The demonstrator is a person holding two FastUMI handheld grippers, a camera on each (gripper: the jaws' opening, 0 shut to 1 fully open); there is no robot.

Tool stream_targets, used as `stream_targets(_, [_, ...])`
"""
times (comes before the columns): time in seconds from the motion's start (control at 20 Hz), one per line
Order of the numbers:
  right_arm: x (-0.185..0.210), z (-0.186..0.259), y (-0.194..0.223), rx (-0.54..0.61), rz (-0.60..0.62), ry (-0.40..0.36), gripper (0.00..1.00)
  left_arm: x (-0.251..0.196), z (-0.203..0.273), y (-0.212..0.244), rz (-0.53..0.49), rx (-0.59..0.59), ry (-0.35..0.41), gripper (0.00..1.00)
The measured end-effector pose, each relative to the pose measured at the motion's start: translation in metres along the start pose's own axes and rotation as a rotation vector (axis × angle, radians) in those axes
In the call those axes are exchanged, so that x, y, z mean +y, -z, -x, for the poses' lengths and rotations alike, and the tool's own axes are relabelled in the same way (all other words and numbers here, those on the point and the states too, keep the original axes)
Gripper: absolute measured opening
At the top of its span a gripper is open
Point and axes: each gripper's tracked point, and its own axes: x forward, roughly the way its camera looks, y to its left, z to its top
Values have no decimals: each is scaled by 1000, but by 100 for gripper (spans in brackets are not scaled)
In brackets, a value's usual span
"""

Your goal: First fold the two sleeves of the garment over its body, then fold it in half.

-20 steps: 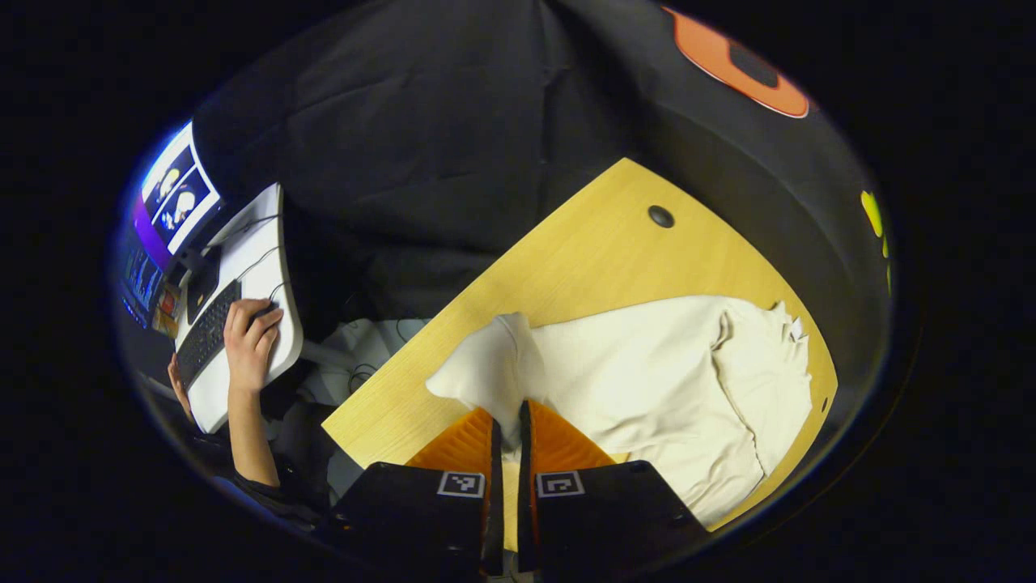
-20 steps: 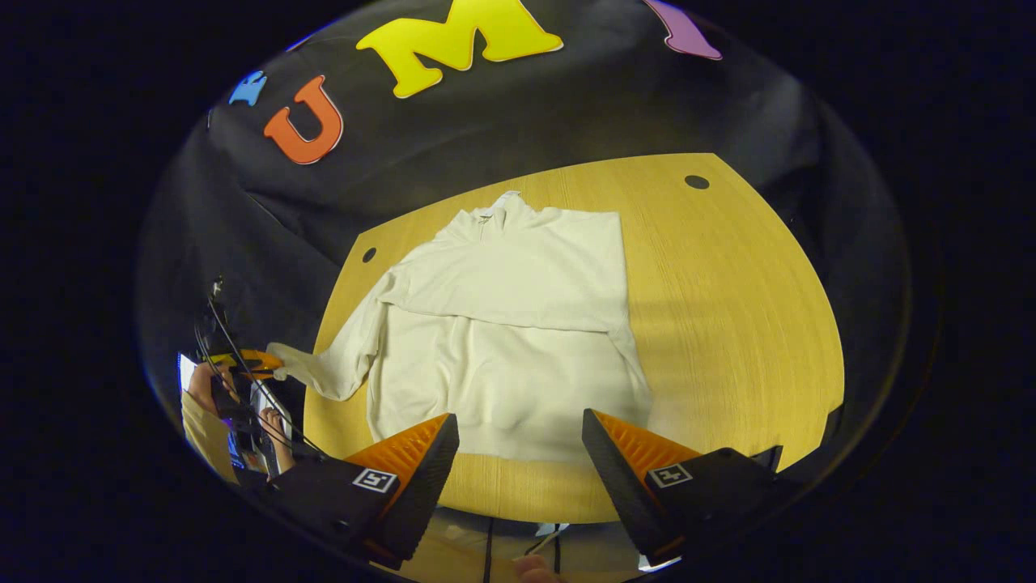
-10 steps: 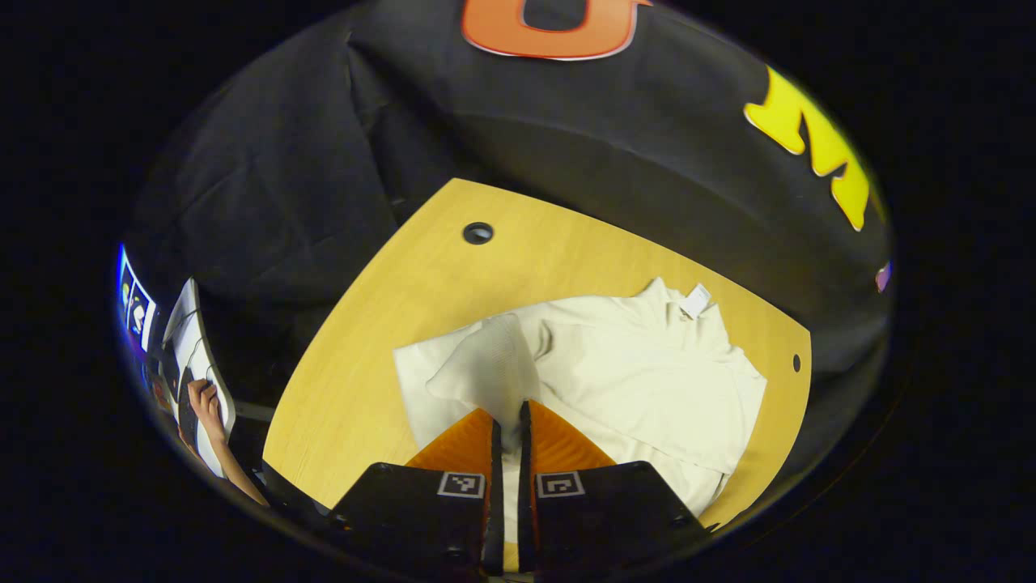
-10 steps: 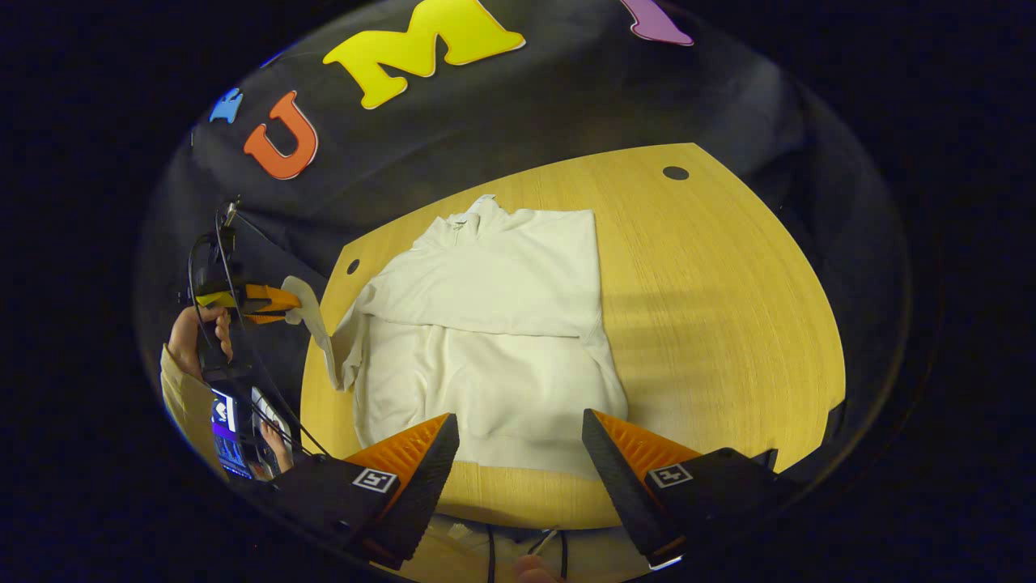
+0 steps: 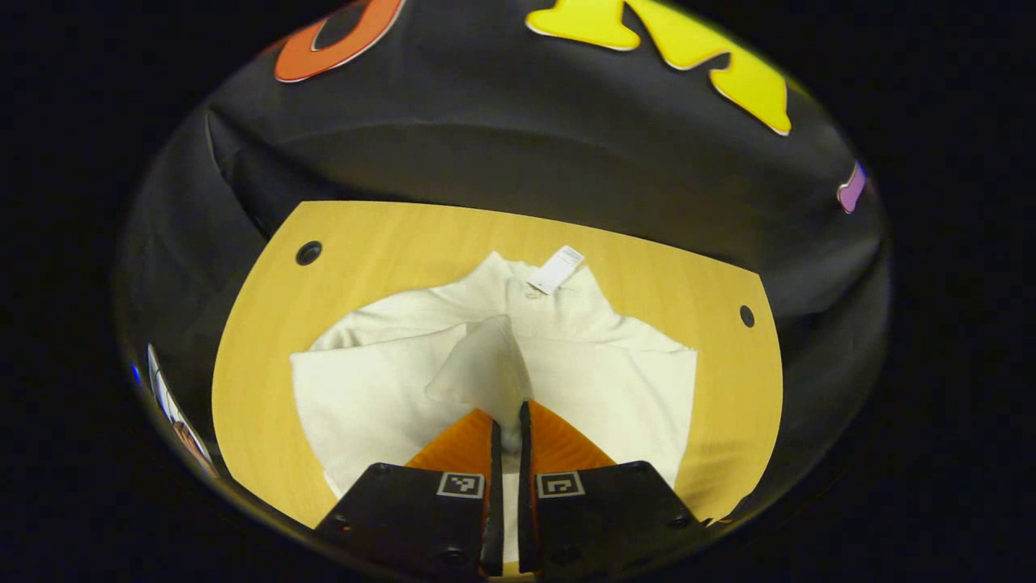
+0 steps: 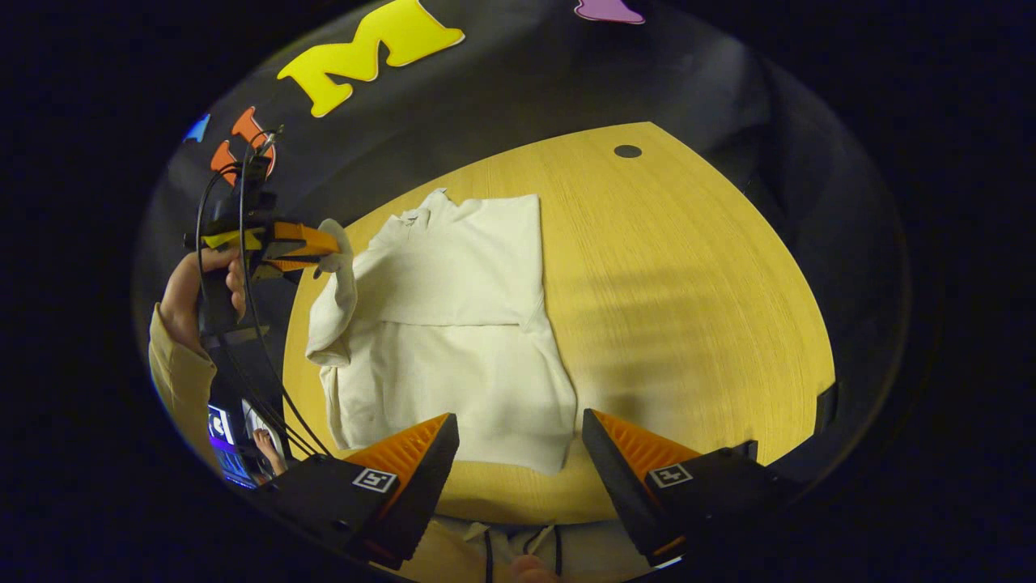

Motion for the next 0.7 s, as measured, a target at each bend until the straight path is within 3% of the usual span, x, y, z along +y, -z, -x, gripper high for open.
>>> stream_targets(0.1, [-13, -1, -3, 4, -12, 15, 96, -41, -10, 1, -32, 6, 37, 10])
stream_targets(0.2, [-25, -3, -4, 9, -17, 29, 92, -77, -19, -3, -77, 0, 66, 10])
stream_targets(0.25, [-32, -4, -3, 12, -17, 36, 96, -92, -24, -4, -100, 1, 77, 18])
stream_targets(0.3, [-38, -4, -5, 15, -19, 43, 92, -106, -28, -6, -117, 1, 85, 11])
stream_targets(0.35, [-43, -5, -6, 19, -21, 48, 92, -117, -33, -8, -127, 4, 87, 12])
stream_targets(0.7, [-70, -12, -10, 45, -16, 65, 92, -155, -63, -6, -86, 55, 126, 22])
